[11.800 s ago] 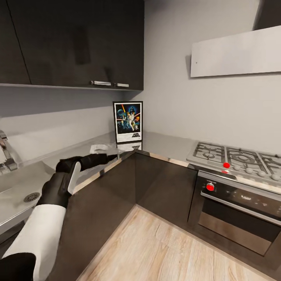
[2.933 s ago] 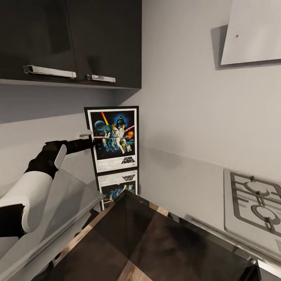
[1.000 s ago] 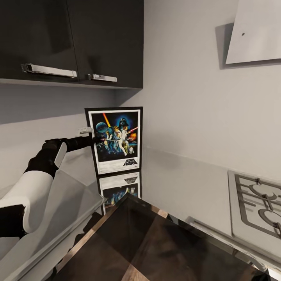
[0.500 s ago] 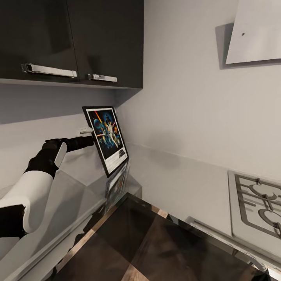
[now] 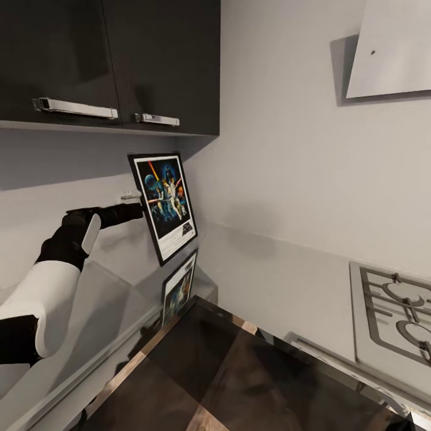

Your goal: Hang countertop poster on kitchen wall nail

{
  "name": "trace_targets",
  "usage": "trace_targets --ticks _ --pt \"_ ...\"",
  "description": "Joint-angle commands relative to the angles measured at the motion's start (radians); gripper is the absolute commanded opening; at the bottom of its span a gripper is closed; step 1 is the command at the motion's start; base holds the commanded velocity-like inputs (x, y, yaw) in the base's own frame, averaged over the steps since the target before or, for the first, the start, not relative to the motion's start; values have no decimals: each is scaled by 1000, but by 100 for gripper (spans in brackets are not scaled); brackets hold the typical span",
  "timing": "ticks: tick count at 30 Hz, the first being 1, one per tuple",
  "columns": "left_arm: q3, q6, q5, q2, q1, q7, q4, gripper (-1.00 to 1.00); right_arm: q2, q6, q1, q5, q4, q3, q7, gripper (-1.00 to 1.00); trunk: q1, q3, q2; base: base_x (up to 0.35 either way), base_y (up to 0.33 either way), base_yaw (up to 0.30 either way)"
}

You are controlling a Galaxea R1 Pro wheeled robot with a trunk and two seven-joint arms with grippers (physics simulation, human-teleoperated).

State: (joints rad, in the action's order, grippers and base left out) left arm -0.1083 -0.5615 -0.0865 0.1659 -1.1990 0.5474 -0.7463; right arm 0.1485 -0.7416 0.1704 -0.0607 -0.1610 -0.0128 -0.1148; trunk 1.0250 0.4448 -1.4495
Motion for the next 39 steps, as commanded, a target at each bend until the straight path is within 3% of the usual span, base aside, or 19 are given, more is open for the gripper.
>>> trace_targets --ticks 1,15,30,39 --pt "-2 -8 -7 0 -1 -1 -11 -100 0 -1 0 -7 -2 -1 -6 100 0 1 -1 0 0 0" --pt "-2 -9 -7 0 -1 -1 -22 -100 0 -1 0 -7 -2 -1 -6 100 0 1 -1 -8 0 0" --pt "1 -9 -7 -1 -1 0 -22 -100 0 1 0 -12 -3 3 -5 100 0 1 -1 -191 -7 0" --pt "44 -9 -7 -1 -1 1 -35 -100 1 -1 -1 -16 -4 7 -2 100 0 1 -1 -254 -116 0"
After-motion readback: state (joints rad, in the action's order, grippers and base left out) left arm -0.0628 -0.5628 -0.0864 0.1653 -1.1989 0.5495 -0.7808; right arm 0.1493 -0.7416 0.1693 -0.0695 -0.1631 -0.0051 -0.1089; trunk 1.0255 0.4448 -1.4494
